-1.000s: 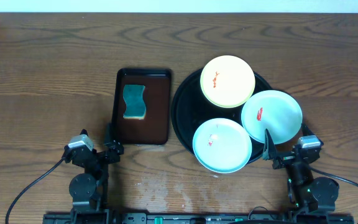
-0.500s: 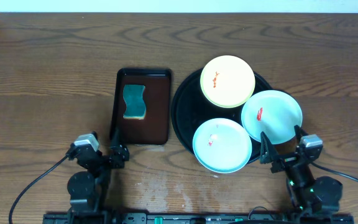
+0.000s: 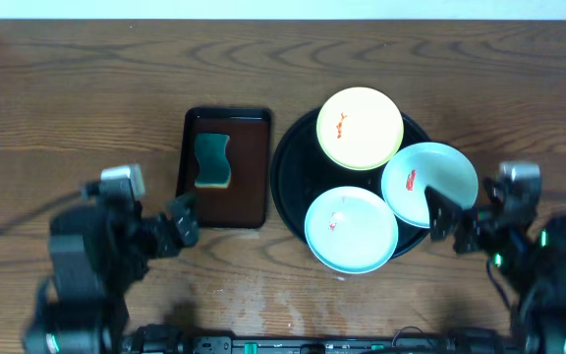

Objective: Clean dirty plates on tray and stack at the side
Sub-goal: 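Move left gripper over green sponge and right gripper to yellow plate rim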

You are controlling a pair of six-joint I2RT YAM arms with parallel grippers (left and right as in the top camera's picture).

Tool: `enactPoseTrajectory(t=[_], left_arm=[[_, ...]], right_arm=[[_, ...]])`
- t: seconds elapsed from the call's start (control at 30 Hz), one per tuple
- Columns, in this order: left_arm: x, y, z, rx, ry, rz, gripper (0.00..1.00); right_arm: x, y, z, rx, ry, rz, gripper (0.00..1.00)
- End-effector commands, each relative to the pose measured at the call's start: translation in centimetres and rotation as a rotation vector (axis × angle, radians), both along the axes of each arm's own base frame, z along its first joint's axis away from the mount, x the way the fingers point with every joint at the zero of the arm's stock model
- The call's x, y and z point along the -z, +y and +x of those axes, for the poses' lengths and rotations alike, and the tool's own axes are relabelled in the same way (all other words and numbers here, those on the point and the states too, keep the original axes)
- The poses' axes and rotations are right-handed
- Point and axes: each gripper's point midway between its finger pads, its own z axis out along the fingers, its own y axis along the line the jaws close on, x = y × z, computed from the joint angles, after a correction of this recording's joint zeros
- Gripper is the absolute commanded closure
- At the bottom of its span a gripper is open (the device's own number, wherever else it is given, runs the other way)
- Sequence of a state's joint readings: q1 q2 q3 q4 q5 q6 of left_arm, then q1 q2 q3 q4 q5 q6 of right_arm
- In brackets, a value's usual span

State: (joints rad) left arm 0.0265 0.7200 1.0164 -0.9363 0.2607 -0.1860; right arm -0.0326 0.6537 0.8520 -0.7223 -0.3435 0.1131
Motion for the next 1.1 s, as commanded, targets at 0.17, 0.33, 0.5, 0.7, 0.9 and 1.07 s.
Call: enactPoseTrajectory(t=[0.17, 0.33, 0.5, 0.7, 0.9, 1.07], left_arm=[[-0.7, -1.8, 6.1, 0.116, 0.211, -0.066, 0.01], [2.4, -1.7, 7.9, 0.111, 0.321, -0.072, 0.01], [5.0, -1.1, 9.0, 0.088, 0.404, -0.052, 0.18], [7.1, -0.6, 9.7, 0.071, 0.471, -0.035, 0.18], [8.5, -0.6, 10.5, 0.071, 0.502, -0.038, 0.18], [8.5, -0.6, 11.2, 0.071, 0.48, -0.036, 0.18]], right_arm=[[-0.5, 0.2, 6.2, -0.053, 0.316, -0.031, 0.01], [1.2, 2.5, 8.9, -0.166, 0.409, 0.079, 0.01], [5.8, 2.7, 10.9, -0.16, 0.525, 0.036, 0.36], [10.7, 2.7, 12.0, -0.117, 0.637, -0.107, 0.36], [15.6, 2.3, 14.1, -0.072, 0.694, -0.222, 0.45], [17.5, 1.6, 15.8, -0.041, 0.685, -0.255, 0.46]])
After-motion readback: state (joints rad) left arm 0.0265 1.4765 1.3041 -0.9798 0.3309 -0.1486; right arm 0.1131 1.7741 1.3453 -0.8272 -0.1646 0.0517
